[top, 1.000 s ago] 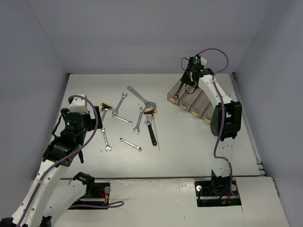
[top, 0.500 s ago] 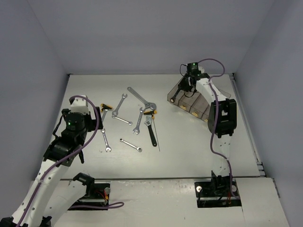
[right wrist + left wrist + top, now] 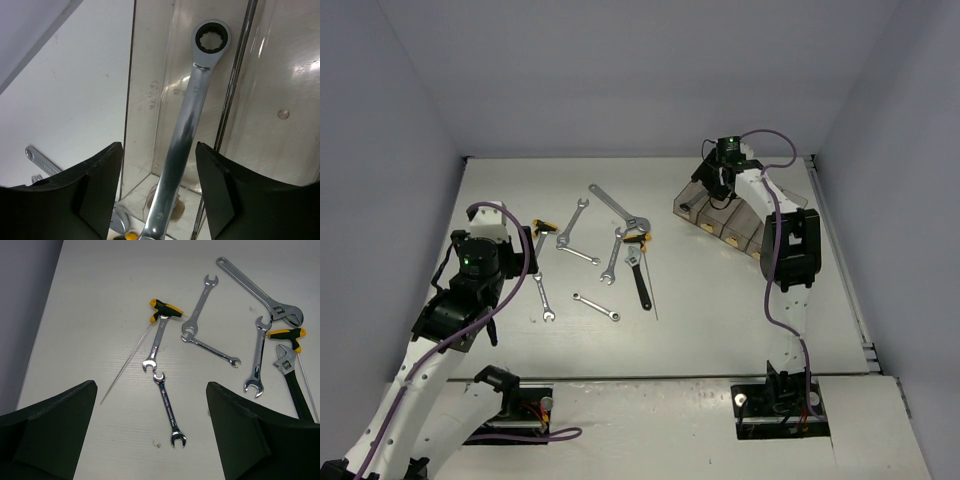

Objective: Sort the tools into containers

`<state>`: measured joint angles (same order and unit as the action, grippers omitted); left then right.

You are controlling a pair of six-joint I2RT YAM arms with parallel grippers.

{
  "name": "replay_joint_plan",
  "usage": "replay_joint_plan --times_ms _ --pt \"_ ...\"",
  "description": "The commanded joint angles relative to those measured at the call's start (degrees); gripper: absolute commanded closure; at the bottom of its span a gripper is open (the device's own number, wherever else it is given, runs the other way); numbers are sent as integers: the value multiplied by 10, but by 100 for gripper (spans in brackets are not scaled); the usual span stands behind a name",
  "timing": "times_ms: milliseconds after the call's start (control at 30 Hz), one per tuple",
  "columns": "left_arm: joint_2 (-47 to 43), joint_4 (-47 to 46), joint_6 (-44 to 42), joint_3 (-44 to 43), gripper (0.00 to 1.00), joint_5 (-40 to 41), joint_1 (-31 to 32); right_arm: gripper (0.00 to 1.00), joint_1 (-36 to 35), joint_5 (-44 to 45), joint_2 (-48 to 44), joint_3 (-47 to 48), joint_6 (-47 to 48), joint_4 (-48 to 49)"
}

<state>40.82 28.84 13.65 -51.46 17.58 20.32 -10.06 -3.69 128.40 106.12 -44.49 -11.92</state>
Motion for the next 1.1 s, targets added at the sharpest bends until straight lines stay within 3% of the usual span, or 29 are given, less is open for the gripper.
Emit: replay_joint_plan --times_ms 0,267,500,700,1067 --pt "-2 -34 -5 -7 12 -1 3 41 -5 37 -85 -12 50 19" --pt "-8 -34 -6 -9 12 -2 3 40 -129 127 -242 -152 234 14" --pt "-17 -26 -6 -14 12 0 3 40 -330 109 -336 -260 397 13" --pt "-36 -13 -10 -19 12 15 3 40 -427 53 -304 -272 493 3" --pt "-92 -5 -10 -7 12 99 3 47 -508 5 -153 -181 552 -35"
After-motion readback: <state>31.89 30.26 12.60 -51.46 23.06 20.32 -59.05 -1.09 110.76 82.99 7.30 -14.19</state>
